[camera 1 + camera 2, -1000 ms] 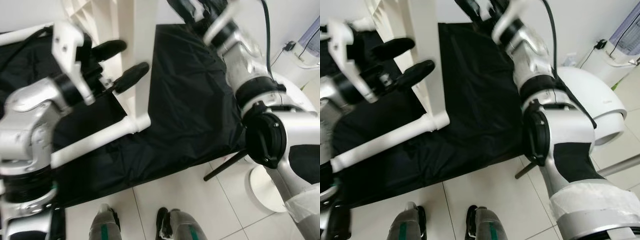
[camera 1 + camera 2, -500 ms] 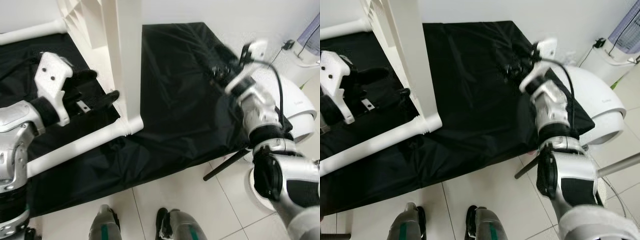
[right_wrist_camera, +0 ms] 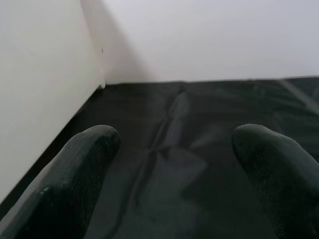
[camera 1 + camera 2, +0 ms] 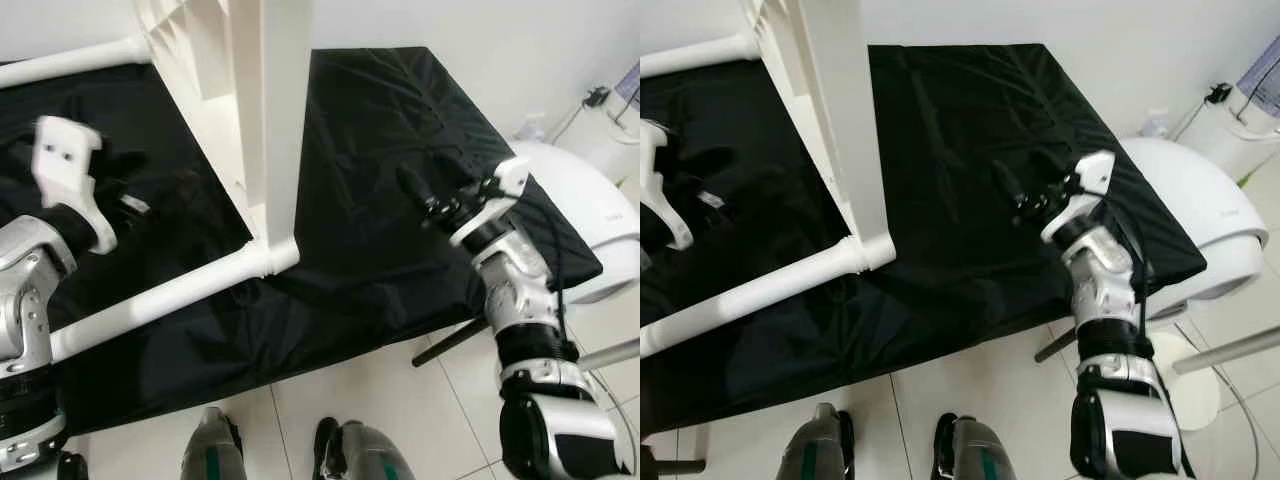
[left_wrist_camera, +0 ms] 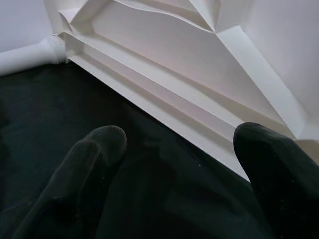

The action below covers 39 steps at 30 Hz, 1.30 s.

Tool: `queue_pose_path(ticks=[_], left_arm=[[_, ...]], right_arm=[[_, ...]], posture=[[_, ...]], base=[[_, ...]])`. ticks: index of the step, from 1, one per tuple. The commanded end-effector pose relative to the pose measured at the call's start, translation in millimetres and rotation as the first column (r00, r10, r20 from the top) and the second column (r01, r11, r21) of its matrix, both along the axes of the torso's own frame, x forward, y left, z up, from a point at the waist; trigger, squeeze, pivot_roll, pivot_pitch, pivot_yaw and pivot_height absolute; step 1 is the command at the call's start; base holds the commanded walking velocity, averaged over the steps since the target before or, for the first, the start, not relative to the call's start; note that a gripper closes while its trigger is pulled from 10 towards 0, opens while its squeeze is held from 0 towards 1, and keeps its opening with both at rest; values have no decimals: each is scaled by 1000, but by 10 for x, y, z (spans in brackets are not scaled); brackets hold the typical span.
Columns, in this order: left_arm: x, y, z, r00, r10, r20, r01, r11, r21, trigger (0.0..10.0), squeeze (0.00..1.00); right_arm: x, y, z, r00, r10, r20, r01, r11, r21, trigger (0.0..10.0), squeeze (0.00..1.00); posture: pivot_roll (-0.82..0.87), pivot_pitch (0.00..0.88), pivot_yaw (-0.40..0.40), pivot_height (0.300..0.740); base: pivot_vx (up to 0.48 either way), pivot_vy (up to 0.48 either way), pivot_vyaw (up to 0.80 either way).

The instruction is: Building children table

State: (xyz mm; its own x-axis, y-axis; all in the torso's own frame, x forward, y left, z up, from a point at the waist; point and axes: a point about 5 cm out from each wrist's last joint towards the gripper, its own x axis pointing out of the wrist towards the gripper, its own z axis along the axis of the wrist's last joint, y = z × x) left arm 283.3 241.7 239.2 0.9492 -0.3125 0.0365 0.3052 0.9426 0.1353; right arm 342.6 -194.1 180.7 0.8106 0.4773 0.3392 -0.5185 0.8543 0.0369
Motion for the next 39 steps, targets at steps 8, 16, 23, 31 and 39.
queue_pose_path(ticks=[8, 16, 23, 31, 39], left_arm=[[-28, -124, -210, 989, 143, -29, -145, 988, -53, 10000, 0], [-8, -320, -374, 958, 288, -3, -286, 951, -117, 10000, 0], [-48, -370, -521, 898, 439, -2, -437, 895, -88, 10000, 0], [-81, -383, -624, 860, 507, 58, -505, 862, -44, 10000, 0], [-96, -449, -577, 843, 528, 106, -523, 849, -72, 10000, 0]], right_arm=[[-233, 11, -131, 996, -86, -29, 86, 996, 11, 10000, 0], [-366, 256, -60, 978, -207, 5, 207, 978, 7, 10000, 0], [-491, 494, -102, 975, -222, -3, 222, 975, -5, 10000, 0], [-566, 542, -126, 972, -230, 41, 231, 972, -43, 10000, 0], [-578, 624, -88, 973, -219, 71, 222, 974, -50, 10000, 0]], posture=[[86, 169, -81, 740], [80, 158, -69, 740], [76, 147, -82, 740], [72, 124, -98, 740], [93, 90, -94, 740]], base=[[0, 0, 0], [0, 0, 0], [0, 0, 0], [0, 0, 0], [0, 0, 0]])
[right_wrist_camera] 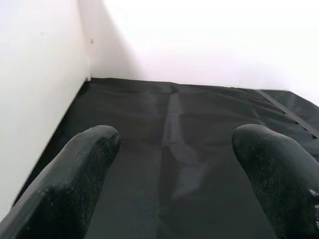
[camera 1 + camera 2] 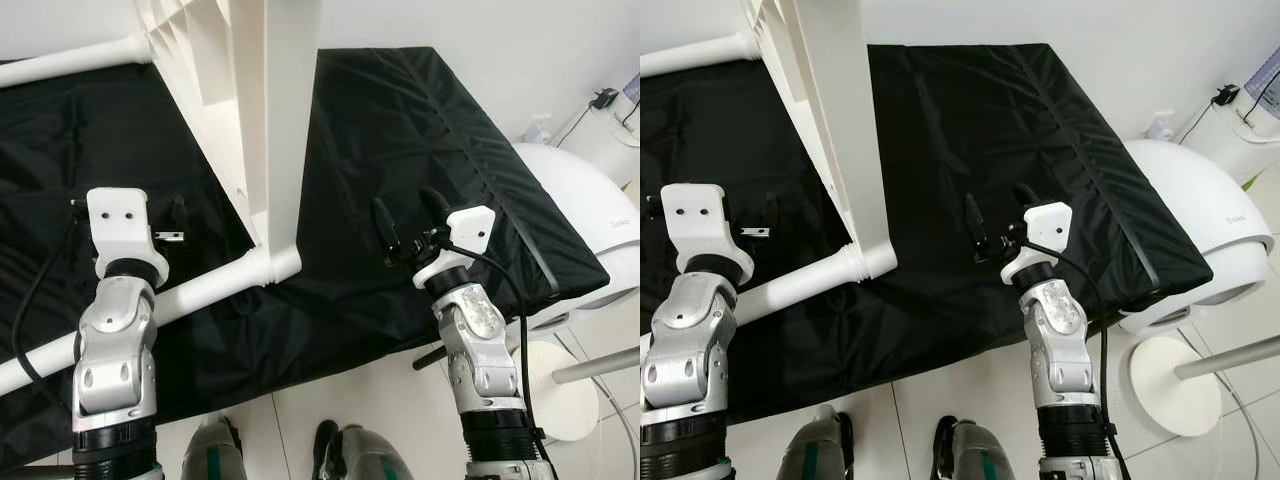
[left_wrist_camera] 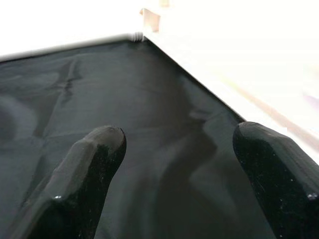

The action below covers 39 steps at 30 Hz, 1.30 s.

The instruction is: Building children table

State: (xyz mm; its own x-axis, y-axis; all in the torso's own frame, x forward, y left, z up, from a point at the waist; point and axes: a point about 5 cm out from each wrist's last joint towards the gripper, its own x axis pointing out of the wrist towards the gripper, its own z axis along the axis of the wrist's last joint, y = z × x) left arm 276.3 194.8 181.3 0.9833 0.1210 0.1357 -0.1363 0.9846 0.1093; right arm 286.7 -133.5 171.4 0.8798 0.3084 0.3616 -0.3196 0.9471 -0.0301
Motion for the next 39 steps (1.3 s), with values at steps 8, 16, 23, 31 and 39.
queue_pose_path(ticks=[8, 16, 23, 31, 39], left_arm=[[-32, -106, 80, 995, 54, 78, -60, 995, 79, 10000, 0], [-178, -85, 80, 994, 55, 97, -63, 995, 75, 10000, 0], [-262, -22, 66, 993, 73, 94, -82, 992, 92, 10000, 0], [-312, -11, 76, 991, 87, 97, -96, 991, 94, 10000, 0], [-365, -20, 96, 990, 97, 102, -107, 989, 101, 10000, 0]], right_arm=[[-44, 226, 3, 993, 117, 35, -116, 993, -32, 10000, 0], [-124, 339, 43, 975, 219, 43, -218, 975, -29, 10000, 0], [-250, 377, 117, 946, 320, 54, -317, 947, -43, 10000, 0], [-316, 368, 183, 922, 384, 55, -382, 923, -42, 10000, 0], [-261, 438, 233, 912, 405, 64, -405, 914, -15, 10000, 0]], posture=[[123, 76, -106, 740], [156, 88, -136, 740], [169, 112, -145, 740], [179, 126, -152, 740], [209, 136, -173, 740]], base=[[0, 0, 0], [0, 0, 0], [0, 0, 0], [0, 0, 0], [0, 0, 0]])
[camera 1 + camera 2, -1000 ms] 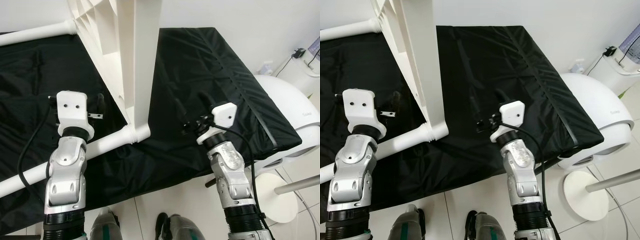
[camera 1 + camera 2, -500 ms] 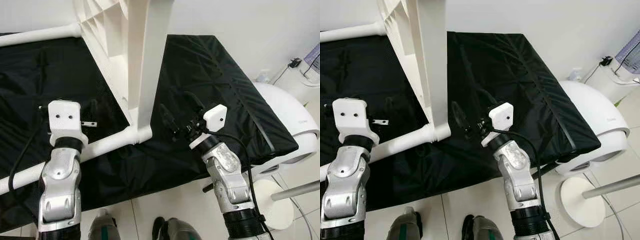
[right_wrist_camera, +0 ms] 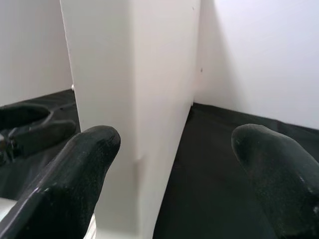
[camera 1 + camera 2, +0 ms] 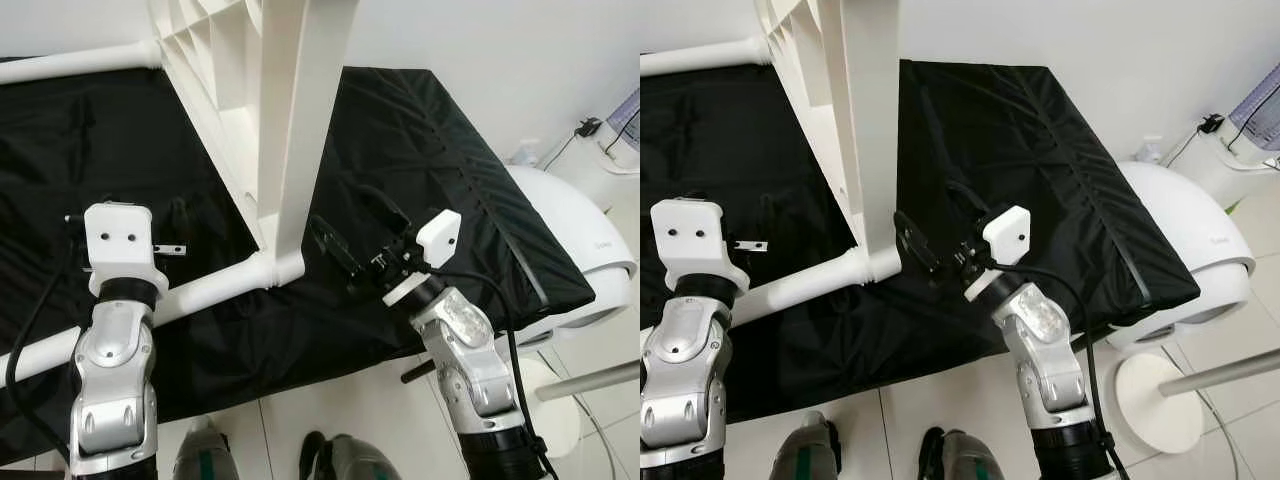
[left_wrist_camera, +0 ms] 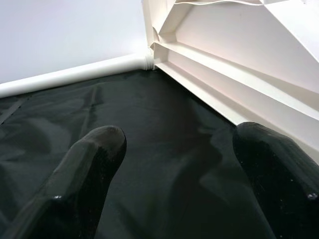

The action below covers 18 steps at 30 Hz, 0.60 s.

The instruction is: Building children table

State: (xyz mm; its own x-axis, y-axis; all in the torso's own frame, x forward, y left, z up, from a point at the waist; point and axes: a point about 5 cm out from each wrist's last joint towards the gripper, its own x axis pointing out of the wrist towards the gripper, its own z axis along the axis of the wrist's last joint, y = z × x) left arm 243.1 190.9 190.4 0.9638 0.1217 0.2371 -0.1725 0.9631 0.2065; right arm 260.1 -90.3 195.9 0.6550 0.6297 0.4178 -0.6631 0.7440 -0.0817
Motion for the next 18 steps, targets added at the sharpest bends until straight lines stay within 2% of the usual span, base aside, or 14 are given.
queue_pose_path(ticks=[1, 12, 18], left_arm=[[-50, 18, 7, 997, 82, 12, -82, 997, -11, 10000, 0], [-129, 19, 11, 994, 104, 13, -104, 994, -11, 10000, 0], [-154, -7, 9, 994, 113, 12, -113, 993, -20, 10000, 0]], right_arm=[[12, 29, -5, 999, 24, -21, -24, 1000, 14, 10000, 0], [15, 133, -30, 993, 101, -56, -100, 995, 12, 10000, 0], [53, 252, -60, 985, 162, -60, -163, 987, -1, 10000, 0]], posture=[[216, 139, -179, 740], [238, 154, -205, 740], [243, 159, -215, 740]], base=[[0, 0, 0], [0, 0, 0], [0, 0, 0]])
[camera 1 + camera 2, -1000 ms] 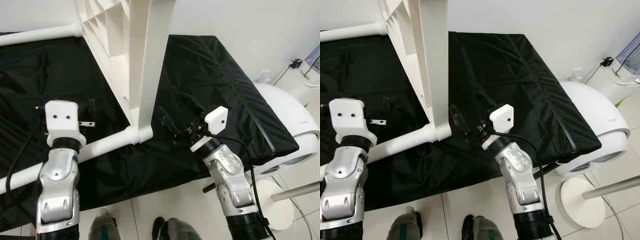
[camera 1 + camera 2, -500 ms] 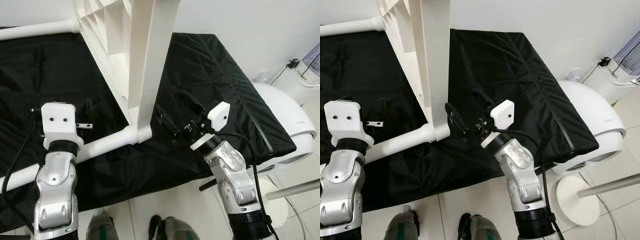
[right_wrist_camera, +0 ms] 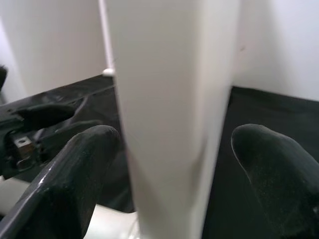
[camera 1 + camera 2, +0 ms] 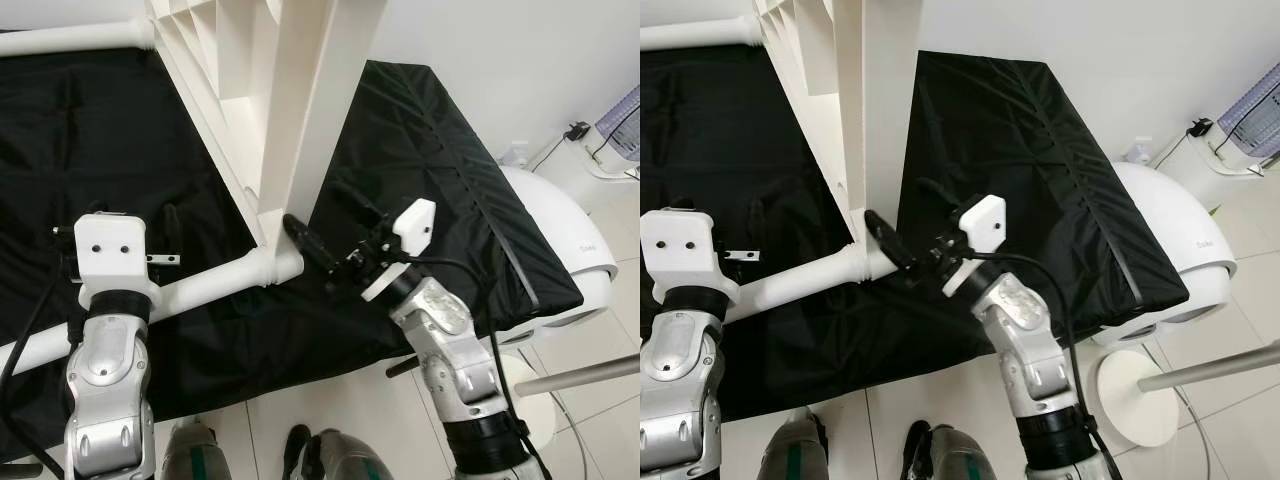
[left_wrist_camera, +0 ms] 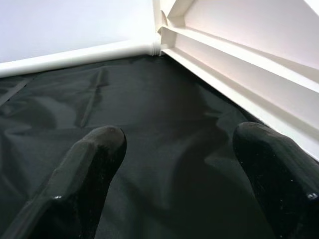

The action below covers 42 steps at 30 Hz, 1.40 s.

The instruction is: Building children table

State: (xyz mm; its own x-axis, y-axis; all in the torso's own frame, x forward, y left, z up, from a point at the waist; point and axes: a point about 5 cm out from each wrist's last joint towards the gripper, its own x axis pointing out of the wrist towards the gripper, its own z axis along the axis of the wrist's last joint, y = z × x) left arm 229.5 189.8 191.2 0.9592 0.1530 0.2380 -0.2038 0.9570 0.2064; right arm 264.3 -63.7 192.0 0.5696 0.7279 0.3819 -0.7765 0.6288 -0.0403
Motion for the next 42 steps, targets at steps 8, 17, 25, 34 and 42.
queue_pose_path(ticks=[8, 17, 25, 34, 42], left_arm=[[-13, -38, -14, 998, 65, 3, -65, 998, -21, 10000, 0], [11, -93, -26, 999, 35, -7, -36, 999, -28, 10000, 0], [7, -115, -34, 999, 30, -11, -30, 999, -32, 10000, 0], [25, -166, -59, 1000, 11, -20, -12, 999, -42, 10000, 0], [28, -168, -59, 1000, 10, -20, -11, 999, -43, 10000, 0]], right_arm=[[60, 89, -34, 1000, 12, 12, -11, 1000, -21, 10000, 0], [145, 257, 68, 995, -92, 42, 91, 996, 16, 10000, 0], [145, 343, 130, 987, -150, 49, 147, 988, 50, 10000, 0], [188, 510, 302, 977, -211, 41, 204, 971, 123, 10000, 0], [209, 554, 354, 975, -221, 37, 214, 968, 134, 4667, 0]], posture=[[233, 162, -211, 740], [226, 162, -209, 740], [233, 151, -217, 740], [233, 139, -220, 740], [243, 129, -221, 740]], base=[[0, 0, 0], [0, 0, 0], [0, 0, 0], [0, 0, 0], [0, 0, 0]])
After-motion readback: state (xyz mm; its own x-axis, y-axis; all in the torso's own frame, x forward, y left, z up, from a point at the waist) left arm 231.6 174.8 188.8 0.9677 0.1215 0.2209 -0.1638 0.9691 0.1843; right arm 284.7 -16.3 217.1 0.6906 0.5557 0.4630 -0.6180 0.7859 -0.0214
